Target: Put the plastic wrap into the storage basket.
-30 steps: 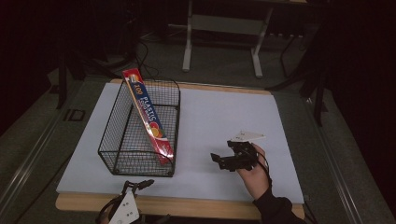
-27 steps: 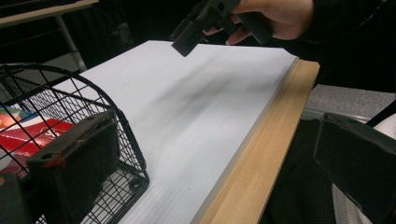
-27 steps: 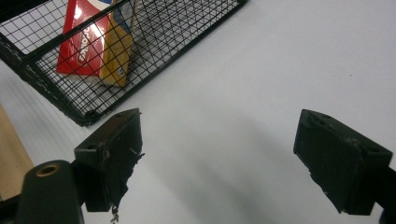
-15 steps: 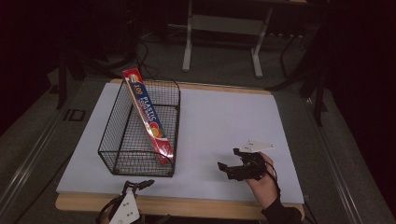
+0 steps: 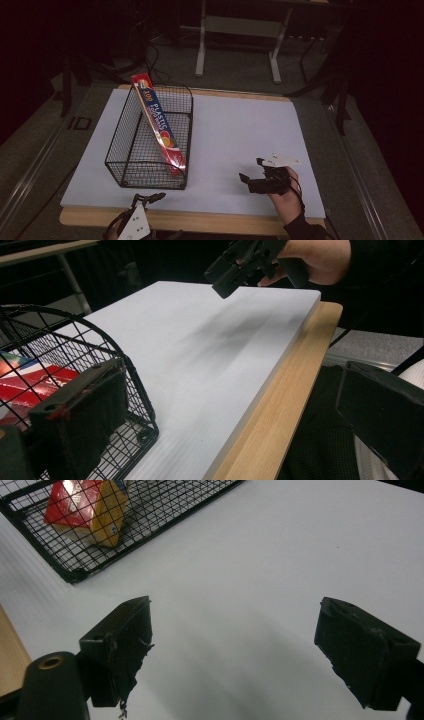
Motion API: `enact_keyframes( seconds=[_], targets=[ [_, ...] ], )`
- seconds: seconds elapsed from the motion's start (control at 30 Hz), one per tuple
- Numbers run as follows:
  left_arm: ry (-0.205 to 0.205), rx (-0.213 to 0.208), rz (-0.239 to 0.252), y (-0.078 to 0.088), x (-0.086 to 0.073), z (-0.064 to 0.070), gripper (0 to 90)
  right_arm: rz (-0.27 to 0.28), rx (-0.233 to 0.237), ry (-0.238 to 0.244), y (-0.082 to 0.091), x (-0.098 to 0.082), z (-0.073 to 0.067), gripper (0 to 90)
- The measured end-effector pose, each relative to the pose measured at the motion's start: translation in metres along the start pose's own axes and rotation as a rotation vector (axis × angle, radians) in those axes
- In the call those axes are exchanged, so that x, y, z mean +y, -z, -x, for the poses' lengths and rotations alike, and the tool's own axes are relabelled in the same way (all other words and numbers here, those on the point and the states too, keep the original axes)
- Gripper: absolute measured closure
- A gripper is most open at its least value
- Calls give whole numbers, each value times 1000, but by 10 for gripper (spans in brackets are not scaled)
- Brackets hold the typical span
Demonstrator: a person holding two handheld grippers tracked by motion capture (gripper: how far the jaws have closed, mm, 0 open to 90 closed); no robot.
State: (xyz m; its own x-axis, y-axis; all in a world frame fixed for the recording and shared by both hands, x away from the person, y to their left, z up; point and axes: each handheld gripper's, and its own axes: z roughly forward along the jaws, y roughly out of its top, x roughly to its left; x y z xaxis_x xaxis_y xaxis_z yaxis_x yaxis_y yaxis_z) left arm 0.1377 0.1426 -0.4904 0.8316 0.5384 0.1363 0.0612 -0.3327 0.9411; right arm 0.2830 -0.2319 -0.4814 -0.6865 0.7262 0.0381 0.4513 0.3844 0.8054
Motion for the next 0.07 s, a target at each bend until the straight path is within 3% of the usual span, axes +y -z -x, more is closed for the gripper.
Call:
enact_keyframes(
  seconds=[0.07],
  targets=[
    [1,0,0,0,0,0,10,2,1,1,0,-1,1,150]
  ],
)
